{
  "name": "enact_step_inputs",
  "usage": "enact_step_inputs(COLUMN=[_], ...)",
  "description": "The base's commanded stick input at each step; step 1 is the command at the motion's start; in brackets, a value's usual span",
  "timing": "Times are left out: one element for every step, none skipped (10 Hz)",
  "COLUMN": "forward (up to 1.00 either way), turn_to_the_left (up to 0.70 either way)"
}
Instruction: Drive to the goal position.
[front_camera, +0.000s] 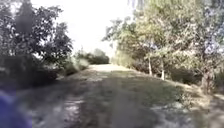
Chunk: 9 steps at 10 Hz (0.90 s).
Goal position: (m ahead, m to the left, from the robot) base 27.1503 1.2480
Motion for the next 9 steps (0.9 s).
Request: enact_step_inputs(forward=[0.70, 0.70, 0.70, 0.70, 0.70, 0.70, 0.70, 0.70, 0.70], turn_to_the_left=[0.00, 0.00, 0.00, 0.00, 0.00, 0.00, 0.00, 0.00, 0.08])
